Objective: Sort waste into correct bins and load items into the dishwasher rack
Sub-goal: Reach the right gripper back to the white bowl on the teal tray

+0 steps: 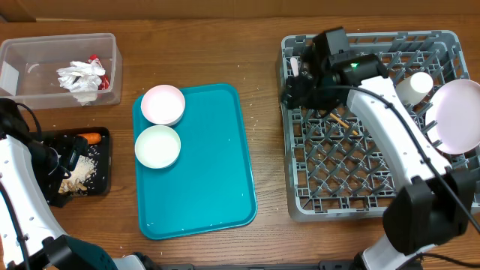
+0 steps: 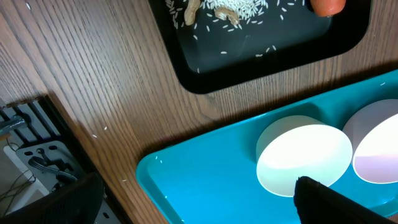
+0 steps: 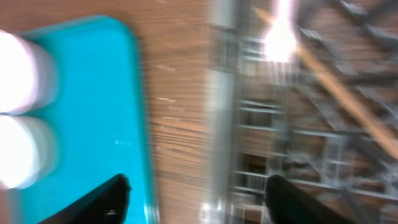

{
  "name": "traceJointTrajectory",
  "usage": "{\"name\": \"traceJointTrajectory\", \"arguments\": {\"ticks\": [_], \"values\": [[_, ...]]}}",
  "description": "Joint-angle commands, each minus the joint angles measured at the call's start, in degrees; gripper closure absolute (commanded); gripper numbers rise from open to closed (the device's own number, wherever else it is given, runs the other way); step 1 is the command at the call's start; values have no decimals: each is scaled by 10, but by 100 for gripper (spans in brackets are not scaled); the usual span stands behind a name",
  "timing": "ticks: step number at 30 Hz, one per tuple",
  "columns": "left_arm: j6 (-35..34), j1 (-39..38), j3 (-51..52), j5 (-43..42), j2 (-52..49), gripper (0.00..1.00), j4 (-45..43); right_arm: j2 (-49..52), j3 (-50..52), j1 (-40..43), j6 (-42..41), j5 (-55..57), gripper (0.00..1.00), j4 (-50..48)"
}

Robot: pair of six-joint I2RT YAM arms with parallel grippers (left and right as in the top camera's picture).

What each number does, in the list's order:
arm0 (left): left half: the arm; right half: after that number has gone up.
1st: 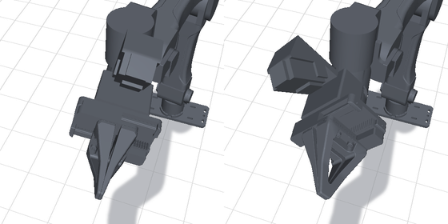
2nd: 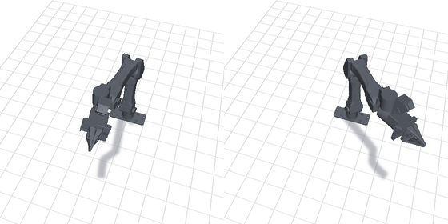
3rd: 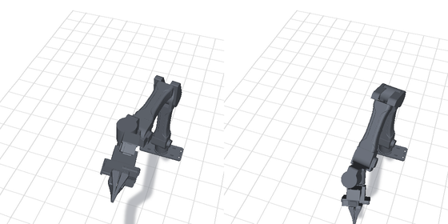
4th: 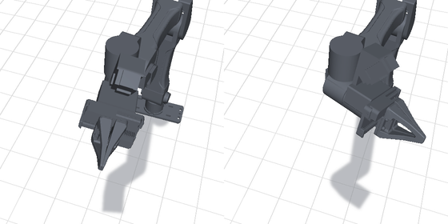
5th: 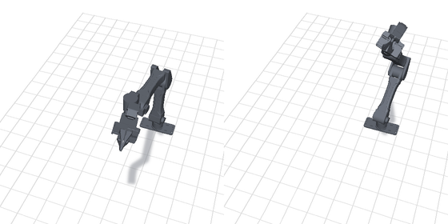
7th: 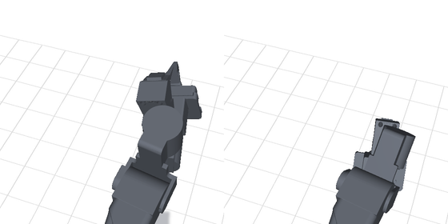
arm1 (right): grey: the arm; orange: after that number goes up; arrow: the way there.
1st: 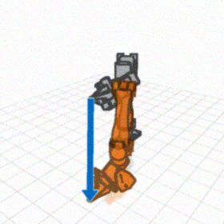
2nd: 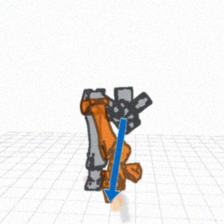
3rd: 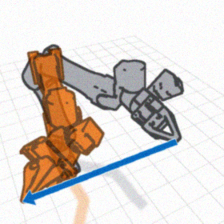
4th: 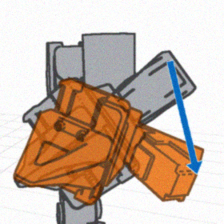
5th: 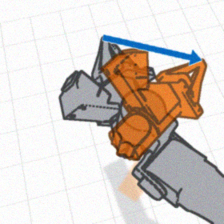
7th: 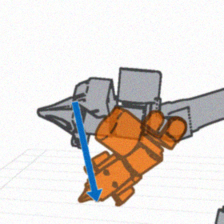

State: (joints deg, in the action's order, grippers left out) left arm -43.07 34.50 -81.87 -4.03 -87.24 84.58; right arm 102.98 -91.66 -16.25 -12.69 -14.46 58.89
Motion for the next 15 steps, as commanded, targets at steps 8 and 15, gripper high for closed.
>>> {"name": "traceJointTrajectory", "arguments": {"ticks": [8,15], "values": [[9,0,2,2,-1,0,0,-15,-25,-179,-139,-76,0,-151],[9,0,2,2,-1,0,0,77,-25,-320,-179,45,0,-195]]}}
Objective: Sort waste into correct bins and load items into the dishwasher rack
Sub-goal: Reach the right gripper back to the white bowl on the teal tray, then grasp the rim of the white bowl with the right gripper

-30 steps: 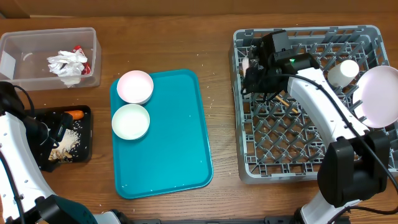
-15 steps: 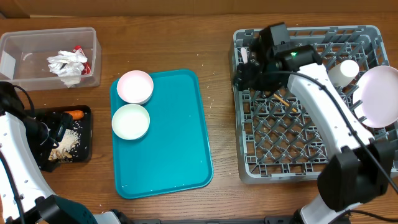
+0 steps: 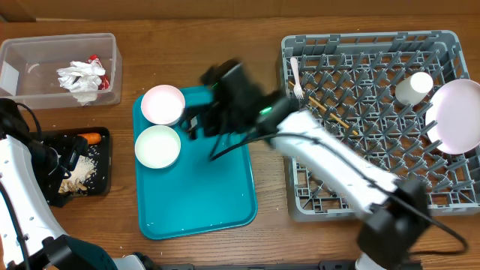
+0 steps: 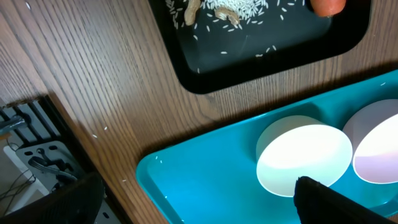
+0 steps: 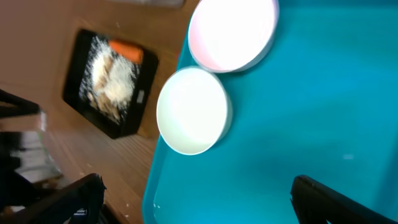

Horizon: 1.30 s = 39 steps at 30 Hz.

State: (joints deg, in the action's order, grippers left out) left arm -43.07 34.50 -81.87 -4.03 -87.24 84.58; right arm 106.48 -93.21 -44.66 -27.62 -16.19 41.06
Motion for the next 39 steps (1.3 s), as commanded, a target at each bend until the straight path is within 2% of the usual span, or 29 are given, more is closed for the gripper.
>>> {"name": "traceJointTrajectory", "arguments": {"ticks": [1,4,8,15,23,24,28,34,39], "values": [[9,0,2,2,-1,0,0,57,-9,-47,-34,70,0,-25],[9,0,2,2,-1,0,0,101,-9,-67,-67,97,0,-39],[9,0,2,2,-1,0,0,143,-9,-71,-72,102,2,-48],[9,0,2,2,-1,0,0,161,-9,-71,-72,101,19,-59],[9,0,2,2,-1,0,0,188,-9,-71,-89,76,26,-91],[9,0,2,2,-1,0,0,193,-9,-71,-89,73,31,-97],[9,0,2,2,-1,0,0,209,-9,-74,-89,73,38,-102],[9,0,2,2,-1,0,0,217,-9,-73,-89,89,54,-98],[9,0,2,2,-1,0,0,215,-13,-70,-89,101,73,-77]]}}
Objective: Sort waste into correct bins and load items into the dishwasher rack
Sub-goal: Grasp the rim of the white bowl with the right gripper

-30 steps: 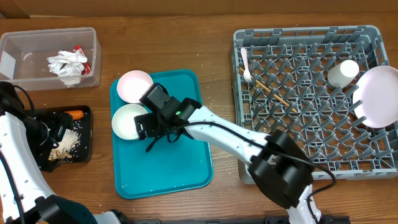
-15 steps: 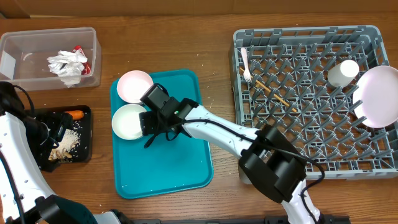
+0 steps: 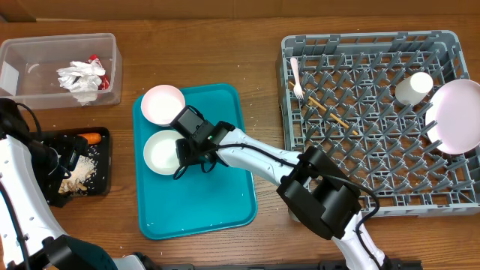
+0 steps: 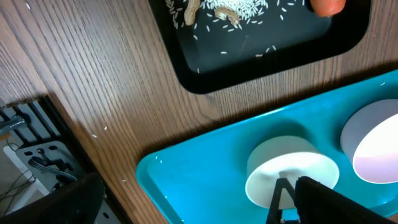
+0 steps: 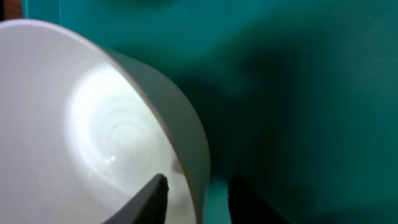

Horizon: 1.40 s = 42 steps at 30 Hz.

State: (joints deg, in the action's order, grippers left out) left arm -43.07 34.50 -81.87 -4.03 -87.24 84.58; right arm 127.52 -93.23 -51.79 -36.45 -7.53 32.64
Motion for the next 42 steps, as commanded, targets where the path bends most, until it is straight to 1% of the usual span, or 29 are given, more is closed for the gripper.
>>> {"name": "traceJointTrajectory", "arguments": {"ticks": [1,2,4,6,8,11,21,25,29,32,33,34,35,38,39,40,42], "values": [[9,0,2,2,-1,0,0,3,-16,4,0,15,75,17],[9,0,2,2,-1,0,0,0,-21,6,2,16,79,28],[9,0,2,2,-1,0,0,-7,-33,11,2,28,83,60],[9,0,2,2,-1,0,0,-14,-46,14,2,58,83,97],[9,0,2,2,-1,0,0,-24,-60,18,-2,108,83,145],[9,0,2,2,-1,0,0,-32,-70,21,-16,157,83,190],[9,0,2,2,-1,0,0,-34,-75,24,-18,191,83,223],[9,0,2,2,-1,0,0,-54,-101,24,-18,211,83,266],[9,0,2,2,-1,0,0,-85,-126,23,-46,268,78,323],[9,0,2,2,-1,0,0,-116,-129,23,-47,268,71,339],[9,0,2,2,-1,0,0,-128,-129,23,-47,256,41,337],[9,0,2,2,-1,0,0,-135,-129,23,-47,235,7,331],[9,0,2,2,-1,0,0,-139,-129,23,-41,207,0,320],[9,0,2,2,-1,0,0,-140,-129,23,-5,83,0,273],[9,0,2,2,-1,0,0,-135,-129,23,22,28,0,251],[9,0,2,2,-1,0,0,-131,-129,21,42,-4,0,237],[9,0,2,2,-1,0,0,-123,-129,15,68,-22,0,224]]}}
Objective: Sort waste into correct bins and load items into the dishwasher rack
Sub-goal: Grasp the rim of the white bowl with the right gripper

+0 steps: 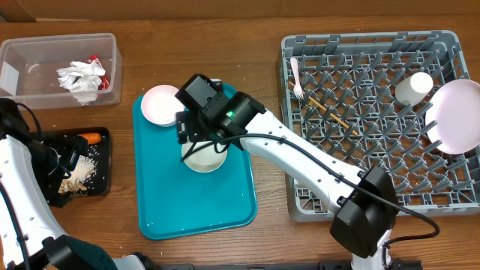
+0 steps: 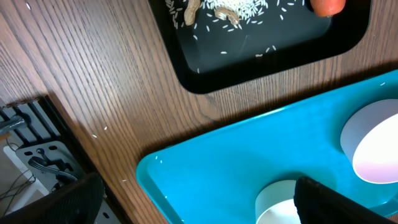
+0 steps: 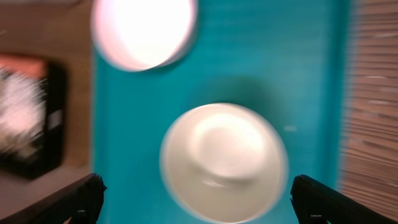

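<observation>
A white bowl [image 1: 204, 157] sits near the middle of the teal tray [image 1: 225, 195], seen blurred from above in the right wrist view [image 3: 224, 162]. A pink bowl [image 1: 159, 105] stands at the tray's far left corner. My right gripper [image 3: 199, 199] hangs open over the white bowl, its fingers [image 3: 78, 194] spread wider than the bowl and holding nothing. My left gripper [image 2: 199, 199] is open at the left, low by the tray's edge, with the white bowl's rim [image 2: 280, 202] just in its view.
The grey dishwasher rack [image 1: 300, 199] at the right holds a pink fork [image 1: 296, 75], chopsticks [image 1: 330, 112], a white cup [image 1: 415, 86] and a pink plate [image 1: 456, 116]. A clear bin [image 1: 45, 90] with crumpled paper stands far left. A black tray [image 1: 101, 176] with rice and carrot lies beside my left arm.
The white bowl lay at the tray's left side with my right gripper's fingers down at its rim. Now the bowl lies further right, mid-tray, and the gripper is open above it.
My right gripper was first over the rack's far left corner. Then it was open above the two bowls on the tray, then low at the white bowl's rim. Now the bowl lies shifted right with the gripper above it. My left arm has stayed still.
</observation>
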{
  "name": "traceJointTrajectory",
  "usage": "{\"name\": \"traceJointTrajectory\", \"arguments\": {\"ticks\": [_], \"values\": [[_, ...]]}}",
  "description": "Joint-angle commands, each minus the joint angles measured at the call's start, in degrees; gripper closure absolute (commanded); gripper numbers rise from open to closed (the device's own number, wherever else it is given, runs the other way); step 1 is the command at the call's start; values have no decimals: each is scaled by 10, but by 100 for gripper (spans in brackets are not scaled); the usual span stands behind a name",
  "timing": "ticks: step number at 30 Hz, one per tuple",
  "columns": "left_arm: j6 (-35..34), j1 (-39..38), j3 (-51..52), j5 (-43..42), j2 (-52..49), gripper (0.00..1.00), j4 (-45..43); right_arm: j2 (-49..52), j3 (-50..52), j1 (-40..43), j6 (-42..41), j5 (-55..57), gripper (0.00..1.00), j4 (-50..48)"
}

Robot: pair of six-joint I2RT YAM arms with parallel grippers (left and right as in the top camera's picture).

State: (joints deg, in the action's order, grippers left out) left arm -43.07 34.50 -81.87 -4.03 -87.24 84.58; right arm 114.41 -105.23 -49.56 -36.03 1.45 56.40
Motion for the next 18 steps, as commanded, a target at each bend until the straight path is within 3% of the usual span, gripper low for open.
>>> {"name": "traceJointTrajectory", "arguments": {"ticks": [1,11,18], "values": [[9,0,2,2,-1,0,0,14,-9,-11,68,-104,0,-14],[9,0,2,2,-1,0,0,76,-5,-38,71,-63,29,-9],[9,0,2,2,-1,0,0,115,-2,-71,71,-53,33,-16]]}}
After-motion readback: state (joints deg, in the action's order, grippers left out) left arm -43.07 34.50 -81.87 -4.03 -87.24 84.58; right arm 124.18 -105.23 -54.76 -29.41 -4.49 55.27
